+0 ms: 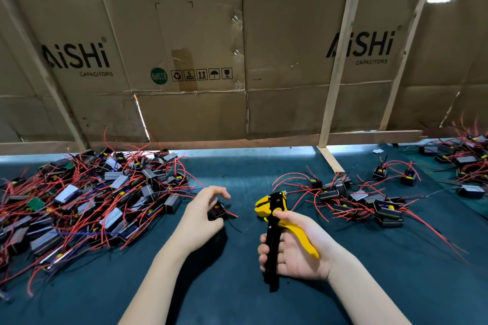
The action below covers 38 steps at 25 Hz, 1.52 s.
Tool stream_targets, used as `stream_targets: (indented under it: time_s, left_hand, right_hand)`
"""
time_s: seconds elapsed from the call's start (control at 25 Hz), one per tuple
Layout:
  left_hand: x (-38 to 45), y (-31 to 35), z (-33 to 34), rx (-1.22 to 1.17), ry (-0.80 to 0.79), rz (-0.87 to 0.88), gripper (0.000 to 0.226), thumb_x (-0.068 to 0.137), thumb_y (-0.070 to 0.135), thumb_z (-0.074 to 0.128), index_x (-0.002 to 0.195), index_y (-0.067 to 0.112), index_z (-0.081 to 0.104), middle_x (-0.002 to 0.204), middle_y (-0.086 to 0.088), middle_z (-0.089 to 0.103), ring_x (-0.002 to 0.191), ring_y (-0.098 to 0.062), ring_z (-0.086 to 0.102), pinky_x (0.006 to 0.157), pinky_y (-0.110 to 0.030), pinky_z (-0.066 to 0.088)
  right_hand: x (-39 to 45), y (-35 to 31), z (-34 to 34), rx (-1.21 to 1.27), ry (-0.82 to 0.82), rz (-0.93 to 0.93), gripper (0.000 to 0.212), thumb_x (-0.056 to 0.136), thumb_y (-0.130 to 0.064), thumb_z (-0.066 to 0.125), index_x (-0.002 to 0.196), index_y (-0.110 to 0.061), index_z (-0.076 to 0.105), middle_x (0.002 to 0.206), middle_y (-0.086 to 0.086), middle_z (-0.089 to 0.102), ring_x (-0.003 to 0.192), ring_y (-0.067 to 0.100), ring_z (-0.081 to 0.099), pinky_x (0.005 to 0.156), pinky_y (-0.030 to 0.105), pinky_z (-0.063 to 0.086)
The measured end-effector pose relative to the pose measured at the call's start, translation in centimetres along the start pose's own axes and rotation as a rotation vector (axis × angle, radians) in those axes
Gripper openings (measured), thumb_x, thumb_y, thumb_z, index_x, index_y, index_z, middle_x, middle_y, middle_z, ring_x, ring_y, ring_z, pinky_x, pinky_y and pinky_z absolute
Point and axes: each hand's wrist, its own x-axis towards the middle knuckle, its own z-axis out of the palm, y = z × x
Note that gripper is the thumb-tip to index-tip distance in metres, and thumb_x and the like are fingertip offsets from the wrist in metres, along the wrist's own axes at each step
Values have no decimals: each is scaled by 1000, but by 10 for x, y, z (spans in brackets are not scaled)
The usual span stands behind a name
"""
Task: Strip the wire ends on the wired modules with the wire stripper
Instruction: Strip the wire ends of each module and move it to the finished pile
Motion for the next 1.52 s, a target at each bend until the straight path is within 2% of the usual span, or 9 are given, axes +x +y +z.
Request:
stream_targets:
  time_s: [0.12,0.32,0.48,0.72,0.84,1.04,1.12,1.32,1.52]
  left_hand:
    - [-3,-4,-11,-24,69,-35,25,78,-8,72,84,17,72,97,5,74,102,0,65,98,-19,47]
    - [-3,-2,-8,-30,142,-72,11,83,7,75,88,16,80,86,9,76,83,0,70,82,-14,51]
    - [-5,-1,-11,-31,4,-2,19,83,0,72,92,15,80,95,4,75,92,1,67,85,-9,47]
    - [-5,-8,-20,-109,-174,-31,28,85,-9,65,92,15,78,110,-3,70,109,-1,63,98,-19,47]
    - [-4,-11,-17,-94,-128,-7,21,85,2,72,90,21,79,101,1,72,101,-3,65,93,-21,49]
    - [-2,-9,-1,-68,57,-31,8,85,15,75,85,21,80,79,1,70,73,-7,61,71,-26,45]
    - [-2,-8,1,-76,71,-47,8,86,18,74,82,22,79,79,-2,68,75,-12,61,73,-29,45]
    - [-3,-8,-1,-17,-56,17,11,88,19,72,83,27,79,82,5,68,86,-18,58,82,-34,44]
    - [-4,-9,-1,-21,-59,29,13,89,20,70,84,29,79,84,7,69,89,-17,57,86,-36,45]
  right_hand:
    - [1,0,0,-13,0,1,47,81,-43,59,94,2,56,81,20,59,71,34,62,75,43,53]
    - [0,-1,-1,-53,-18,19,49,85,-46,56,93,2,56,82,20,58,72,34,60,74,41,53]
    - [-1,-1,-2,-90,-45,28,49,84,-48,56,90,1,58,81,20,57,72,34,59,74,40,51]
    - [0,-1,-3,-85,-51,16,49,84,-47,56,92,1,58,82,20,57,72,34,59,74,41,53]
    - [0,-1,-4,-103,-71,17,49,85,-48,55,91,1,58,82,19,57,73,34,59,74,41,52]
    - [0,-2,-5,-182,-116,19,52,86,-52,52,87,-1,60,79,18,57,72,33,60,72,40,53]
    - [0,-3,-5,-196,-130,24,52,87,-53,52,86,-1,60,79,17,57,72,33,60,71,39,53]
    - [0,-2,-7,-215,-164,17,54,87,-54,52,87,-1,60,79,17,56,71,33,59,71,38,53]
    - [1,-2,-9,-237,-213,-10,51,89,-53,50,85,-3,61,77,15,55,70,31,57,72,39,50]
